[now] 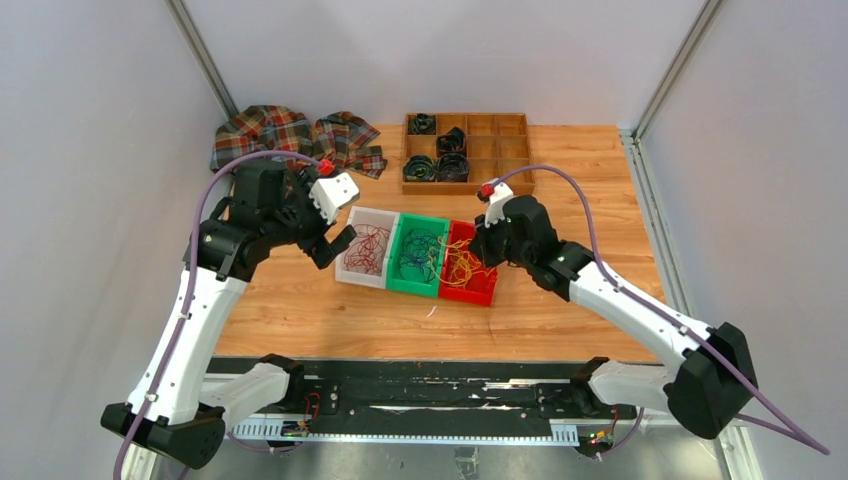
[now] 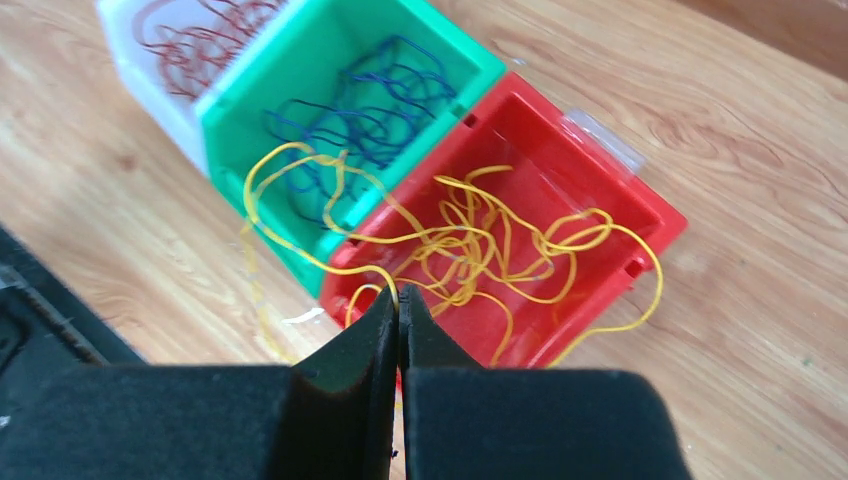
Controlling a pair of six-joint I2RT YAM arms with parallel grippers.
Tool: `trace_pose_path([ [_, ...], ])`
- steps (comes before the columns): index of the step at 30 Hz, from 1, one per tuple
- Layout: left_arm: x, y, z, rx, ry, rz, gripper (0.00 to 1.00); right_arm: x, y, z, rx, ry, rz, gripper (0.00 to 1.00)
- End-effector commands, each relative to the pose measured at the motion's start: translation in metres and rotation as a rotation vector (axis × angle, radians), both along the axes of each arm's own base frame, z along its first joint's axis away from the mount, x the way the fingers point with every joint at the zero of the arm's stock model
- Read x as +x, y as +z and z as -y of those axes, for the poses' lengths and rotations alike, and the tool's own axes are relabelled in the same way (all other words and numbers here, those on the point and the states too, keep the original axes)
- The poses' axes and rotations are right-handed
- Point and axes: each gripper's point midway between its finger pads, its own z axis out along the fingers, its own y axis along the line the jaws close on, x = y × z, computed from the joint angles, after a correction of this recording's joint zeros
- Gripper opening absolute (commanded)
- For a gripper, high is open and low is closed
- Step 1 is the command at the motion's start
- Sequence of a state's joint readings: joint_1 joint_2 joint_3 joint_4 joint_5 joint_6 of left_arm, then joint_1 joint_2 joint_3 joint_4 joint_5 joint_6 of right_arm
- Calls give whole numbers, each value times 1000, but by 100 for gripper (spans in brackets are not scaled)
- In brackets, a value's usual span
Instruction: Untangle the cables
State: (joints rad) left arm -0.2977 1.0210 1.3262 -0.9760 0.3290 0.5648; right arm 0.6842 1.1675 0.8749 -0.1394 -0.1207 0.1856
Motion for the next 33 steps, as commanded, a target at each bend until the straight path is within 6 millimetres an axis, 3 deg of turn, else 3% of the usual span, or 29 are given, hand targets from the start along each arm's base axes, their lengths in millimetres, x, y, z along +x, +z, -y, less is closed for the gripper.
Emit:
trace_pose_path([
  [1, 2, 12, -1, -14, 10, 26, 98, 15, -31, 23, -122, -76, -38, 1],
  [8, 2, 13, -1, -17, 12, 24, 98, 39, -65, 51, -362, -195, -77, 1],
  [12, 3, 15, -1, -15, 9, 31, 98, 49, -72, 69, -478, -262, -68, 1],
  [16, 5, 17, 0, -16, 10, 32, 98, 53, -76, 62, -481, -257, -68, 1],
  [22, 5, 17, 0, -16, 8, 35, 98, 64, -92, 36, -530, -208, -58, 1],
  [29, 5, 17, -2, -8, 12, 39, 98, 71, -116, 31, -617, -201, -102, 2],
  [31, 5, 18, -1, -9, 13, 39, 98, 69, -109, 31, -605, -208, -99, 16],
  [33, 6, 18, -1, -13, 17, 35, 98, 66, -94, 28, -562, -203, -83, 43],
])
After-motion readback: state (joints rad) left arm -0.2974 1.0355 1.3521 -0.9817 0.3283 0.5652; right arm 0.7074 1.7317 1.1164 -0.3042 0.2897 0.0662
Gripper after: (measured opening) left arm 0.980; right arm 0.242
